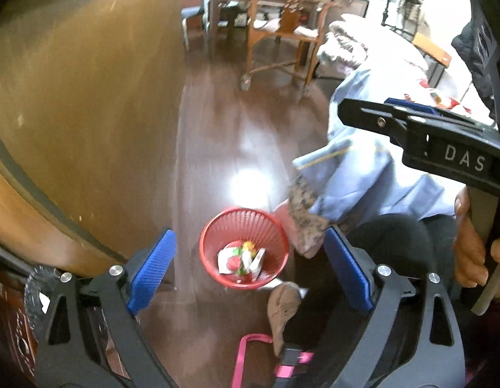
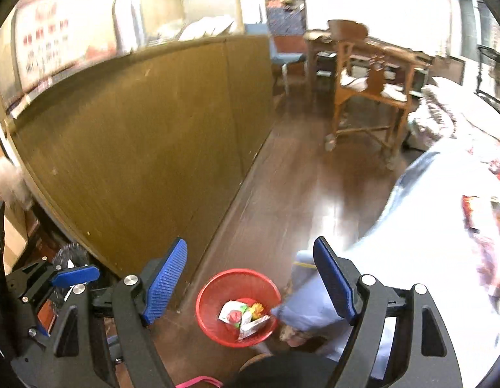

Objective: Collect trash
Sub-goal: 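Move both open tools back over the bed toward the remaining wrappers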

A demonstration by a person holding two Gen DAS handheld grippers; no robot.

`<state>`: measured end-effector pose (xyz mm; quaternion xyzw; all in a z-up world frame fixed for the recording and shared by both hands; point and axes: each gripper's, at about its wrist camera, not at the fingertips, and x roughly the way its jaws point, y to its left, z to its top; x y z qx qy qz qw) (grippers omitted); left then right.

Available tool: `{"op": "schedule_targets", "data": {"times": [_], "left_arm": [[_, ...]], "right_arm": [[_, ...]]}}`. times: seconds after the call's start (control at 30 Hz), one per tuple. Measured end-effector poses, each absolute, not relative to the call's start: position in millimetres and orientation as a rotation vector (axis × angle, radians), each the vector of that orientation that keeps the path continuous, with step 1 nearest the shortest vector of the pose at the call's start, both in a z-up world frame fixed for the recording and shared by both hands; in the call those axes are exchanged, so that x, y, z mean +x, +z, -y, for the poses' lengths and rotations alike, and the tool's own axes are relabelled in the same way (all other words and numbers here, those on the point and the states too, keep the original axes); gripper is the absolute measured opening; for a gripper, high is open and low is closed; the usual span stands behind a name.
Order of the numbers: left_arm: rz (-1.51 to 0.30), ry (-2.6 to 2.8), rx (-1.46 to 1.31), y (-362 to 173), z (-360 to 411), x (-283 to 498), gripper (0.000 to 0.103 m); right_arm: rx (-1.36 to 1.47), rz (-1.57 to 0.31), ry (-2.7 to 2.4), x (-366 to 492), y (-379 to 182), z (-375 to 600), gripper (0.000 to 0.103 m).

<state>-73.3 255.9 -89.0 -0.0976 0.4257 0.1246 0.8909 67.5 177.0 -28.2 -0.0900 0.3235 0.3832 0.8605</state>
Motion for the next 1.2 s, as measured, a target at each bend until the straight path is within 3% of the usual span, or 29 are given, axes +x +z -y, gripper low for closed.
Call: {"op": "schedule_targets", "data": {"times": [0.37, 0.7, 1.2], "left_arm": [[-0.783, 0.147, -0.081, -45, -152, -52, 0.095], [-0.819, 0.013, -0.009, -54, -70, 36, 0.096], [-0.865, -0.096, -0.035, -84, -18, 177, 0.096]], "right_arm": [[0.035, -0.575, 0.612, 73, -7, -6, 0.087], [0.362, -0.664, 0.384, 126, -59, 159, 0.089], [0.436, -0.689, 0.253, 179, -107, 209, 0.089]]}}
